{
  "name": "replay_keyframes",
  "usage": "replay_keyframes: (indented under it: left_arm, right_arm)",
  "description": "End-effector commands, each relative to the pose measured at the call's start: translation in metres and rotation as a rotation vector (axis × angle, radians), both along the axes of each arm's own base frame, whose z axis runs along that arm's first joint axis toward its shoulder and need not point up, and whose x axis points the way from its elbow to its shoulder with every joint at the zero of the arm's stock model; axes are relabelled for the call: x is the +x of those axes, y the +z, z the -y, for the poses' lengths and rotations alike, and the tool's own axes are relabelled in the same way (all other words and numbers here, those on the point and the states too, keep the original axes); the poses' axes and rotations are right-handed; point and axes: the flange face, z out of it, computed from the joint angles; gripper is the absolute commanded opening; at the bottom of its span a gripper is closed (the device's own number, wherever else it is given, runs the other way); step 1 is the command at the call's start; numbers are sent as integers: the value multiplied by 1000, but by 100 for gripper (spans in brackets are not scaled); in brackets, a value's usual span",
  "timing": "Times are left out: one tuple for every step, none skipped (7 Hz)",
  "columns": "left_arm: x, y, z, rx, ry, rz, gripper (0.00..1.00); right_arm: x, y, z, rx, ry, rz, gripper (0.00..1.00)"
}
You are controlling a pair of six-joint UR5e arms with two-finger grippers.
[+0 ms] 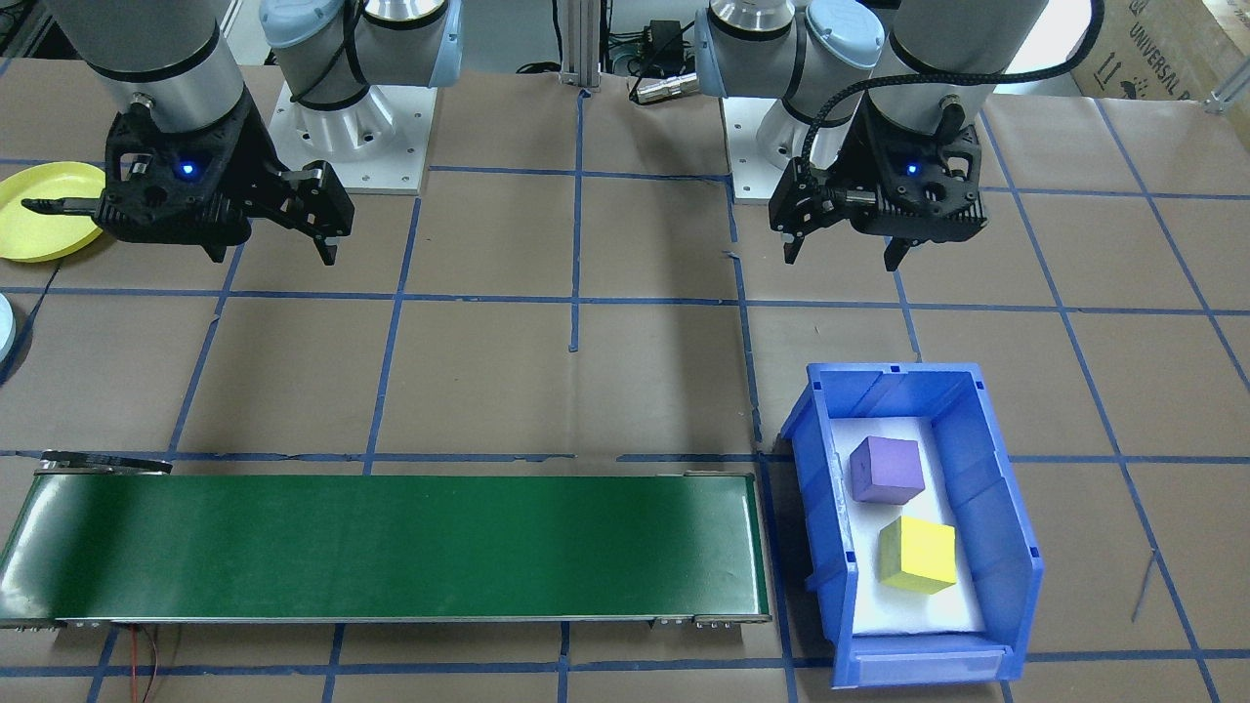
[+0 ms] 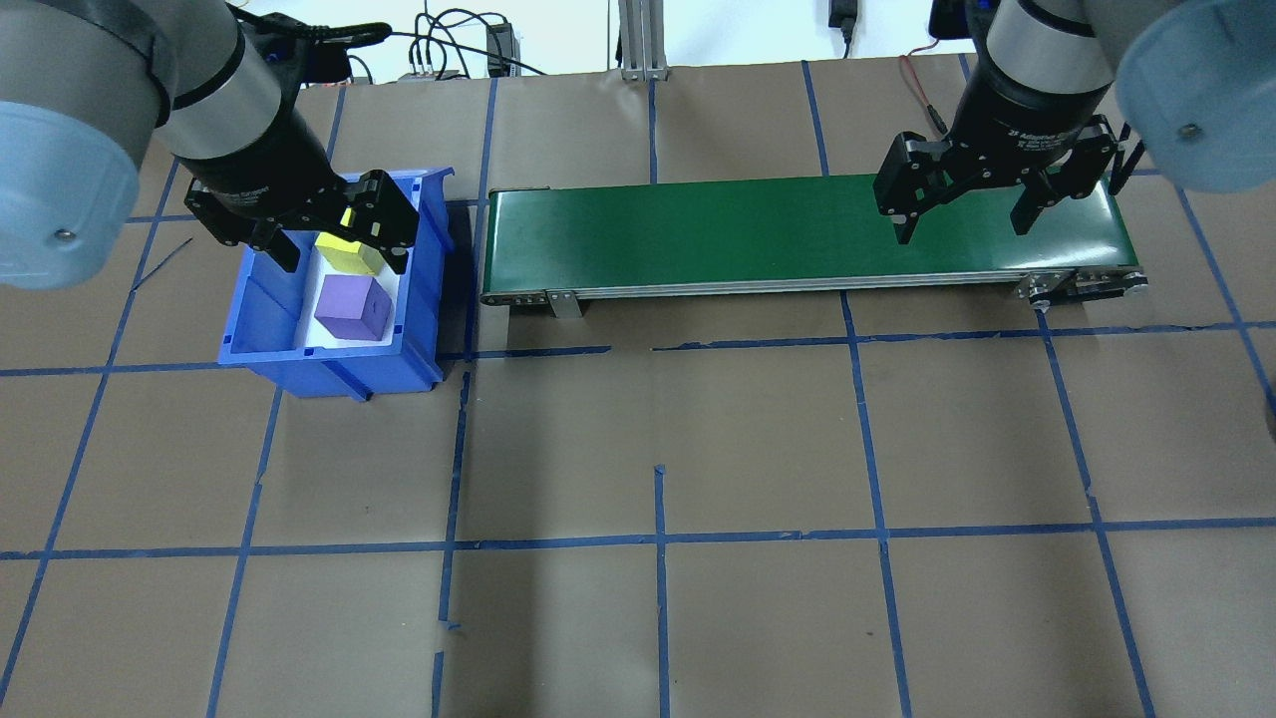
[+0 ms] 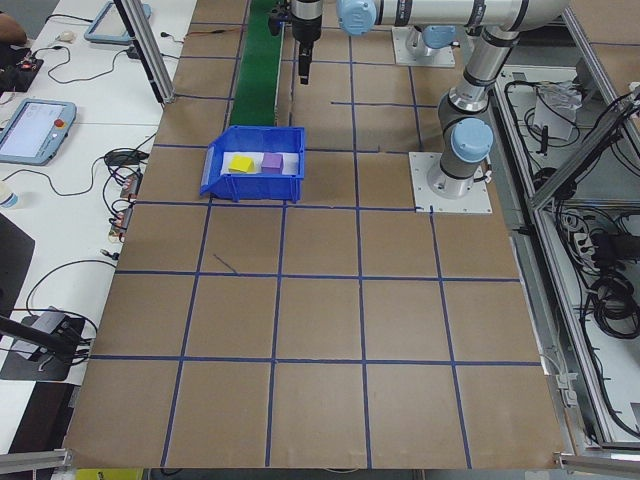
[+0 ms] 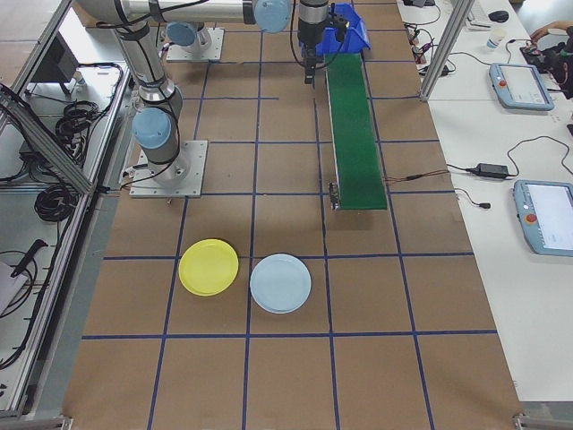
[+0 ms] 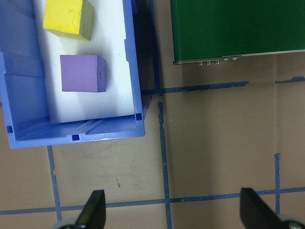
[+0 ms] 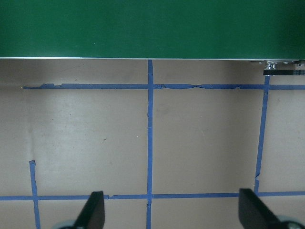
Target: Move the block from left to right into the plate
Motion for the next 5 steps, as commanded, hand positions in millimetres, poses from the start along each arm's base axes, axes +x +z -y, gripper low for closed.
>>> replay_keyframes:
  left_arm:
    - [0, 1, 0, -1, 1, 2, 100]
    - [4, 1, 2, -4, 8, 2, 100]
    - [9, 3, 6, -17, 2, 5, 100]
    - [26, -4, 32, -83, -49, 18, 100]
    - [59, -14, 54, -131, -23, 17, 100]
  right_arm:
    - [0, 0, 0, 1, 1, 1, 100]
    - [1, -1, 1, 1, -5, 10, 100]
    - [2, -1, 1, 1, -8, 24, 100]
    - [2, -1, 1, -2, -7, 24, 100]
    - [2, -1, 1, -2, -7, 24, 100]
